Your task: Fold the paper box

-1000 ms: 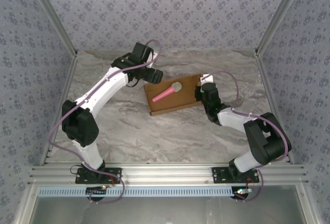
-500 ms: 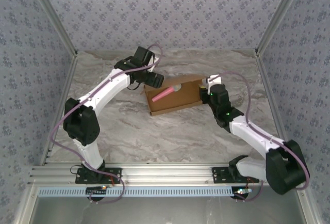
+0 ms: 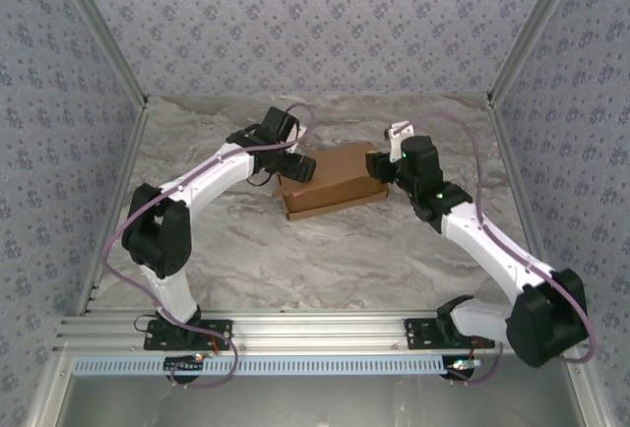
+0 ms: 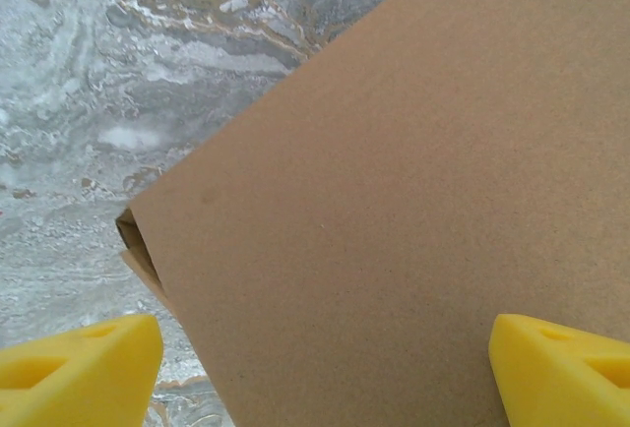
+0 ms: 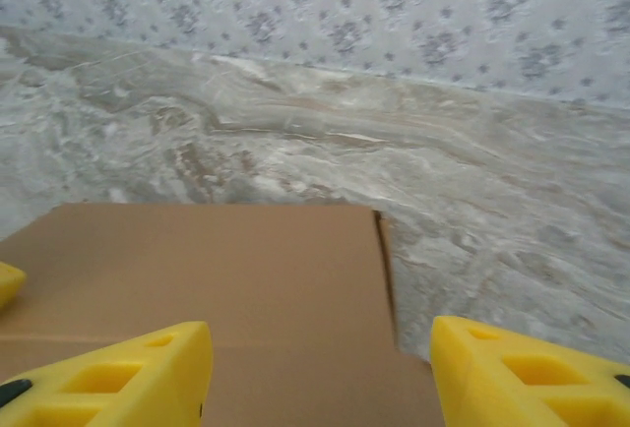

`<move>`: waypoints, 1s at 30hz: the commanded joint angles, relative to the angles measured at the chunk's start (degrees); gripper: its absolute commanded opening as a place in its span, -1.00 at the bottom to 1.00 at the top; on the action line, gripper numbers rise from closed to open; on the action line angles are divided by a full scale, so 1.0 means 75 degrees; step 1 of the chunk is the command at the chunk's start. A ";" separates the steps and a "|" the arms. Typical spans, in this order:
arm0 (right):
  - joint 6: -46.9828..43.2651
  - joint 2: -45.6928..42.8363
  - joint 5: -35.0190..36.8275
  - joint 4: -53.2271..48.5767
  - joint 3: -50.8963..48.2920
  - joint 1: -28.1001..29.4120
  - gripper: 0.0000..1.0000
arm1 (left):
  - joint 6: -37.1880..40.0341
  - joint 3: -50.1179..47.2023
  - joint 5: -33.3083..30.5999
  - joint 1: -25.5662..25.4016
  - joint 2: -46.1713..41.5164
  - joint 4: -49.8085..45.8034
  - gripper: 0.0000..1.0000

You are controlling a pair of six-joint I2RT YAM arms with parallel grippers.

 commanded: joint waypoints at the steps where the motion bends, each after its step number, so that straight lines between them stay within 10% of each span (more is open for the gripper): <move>1: 0.0442 0.0826 -0.0981 -0.0622 0.0696 0.0038 0.22 | -0.0198 -0.0222 0.0192 -0.0071 0.0050 0.0362 0.72; 30: 0.0912 0.3989 -0.1407 -0.0654 0.0944 0.0016 0.03 | -0.0595 -0.1891 -0.0304 -0.0379 0.0141 0.1984 0.67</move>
